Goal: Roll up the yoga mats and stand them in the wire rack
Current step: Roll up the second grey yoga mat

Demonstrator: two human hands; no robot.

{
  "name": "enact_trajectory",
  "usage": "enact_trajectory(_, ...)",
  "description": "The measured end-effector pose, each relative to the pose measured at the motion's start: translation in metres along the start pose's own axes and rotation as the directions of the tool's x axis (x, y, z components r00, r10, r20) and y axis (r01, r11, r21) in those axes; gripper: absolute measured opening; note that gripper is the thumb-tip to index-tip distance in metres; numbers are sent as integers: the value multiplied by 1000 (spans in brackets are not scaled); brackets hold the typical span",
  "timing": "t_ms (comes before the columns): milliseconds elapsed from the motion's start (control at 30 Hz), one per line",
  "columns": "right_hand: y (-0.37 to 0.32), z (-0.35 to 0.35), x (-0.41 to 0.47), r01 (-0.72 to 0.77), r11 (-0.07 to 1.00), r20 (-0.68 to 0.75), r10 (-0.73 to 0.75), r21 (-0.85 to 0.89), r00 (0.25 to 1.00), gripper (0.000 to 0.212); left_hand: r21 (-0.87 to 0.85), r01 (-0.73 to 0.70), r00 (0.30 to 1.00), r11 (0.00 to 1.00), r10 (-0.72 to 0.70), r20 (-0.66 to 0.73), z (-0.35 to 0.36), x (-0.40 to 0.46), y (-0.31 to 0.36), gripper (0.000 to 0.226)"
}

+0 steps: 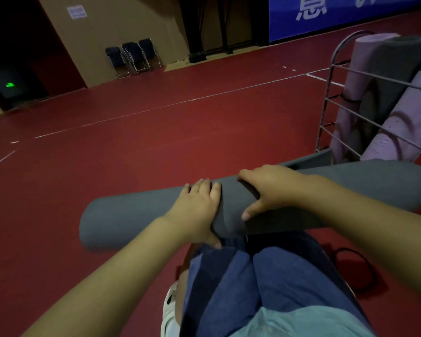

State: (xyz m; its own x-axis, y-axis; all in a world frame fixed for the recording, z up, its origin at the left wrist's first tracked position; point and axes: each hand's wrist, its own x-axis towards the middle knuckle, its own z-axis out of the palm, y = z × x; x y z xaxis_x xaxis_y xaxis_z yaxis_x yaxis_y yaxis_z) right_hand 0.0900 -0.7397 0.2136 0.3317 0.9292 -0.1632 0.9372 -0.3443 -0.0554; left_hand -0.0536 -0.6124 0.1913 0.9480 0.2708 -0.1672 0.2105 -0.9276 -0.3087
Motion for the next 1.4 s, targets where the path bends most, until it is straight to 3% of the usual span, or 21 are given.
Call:
enact_trajectory(133,12,1,8,-27,994,19,26,105,999,94,20,-32,993,999,34,-113,-2,18,-4,106)
enact_trajectory(300,11,-4,13,-6,999,105,9,-32,994,109,-34,-72,993,997,68,-101,-13,25,-19,87)
enact_trajectory(400,8,4,10,12,992,28,-8,-122,1000,105,19,-92,989,996,94,-118,-17,22,-21,84)
enact_trajectory(567,10,-1,-7,37,994,-13,-38,-100,999,102,117,-131,974,984,150,-172,-28,10,-11,82)
enact_trajectory(767,-1,-9,-40,93,995,116,-95,25,989,94,-139,-193,979,971,200,40,-40,-19,-12,84)
enact_trajectory(933,-10,-5,-28,80,983,153,-106,167,983,93,-389,-71,957,918,173,232,-26,-17,-18,84)
enact_trajectory(1067,-14,-13,-22,110,981,78,-124,157,989,86,-580,-1,953,815,176,246,-22,-4,-33,89)
enact_trajectory(1233,-30,-12,-25,45,997,-10,-45,70,999,68,-602,53,945,797,154,288,-23,4,-43,87)
enact_trajectory(1400,-33,-9,-12,27,999,-141,-21,40,990,42,-531,103,993,841,-57,102,-20,8,-53,66)
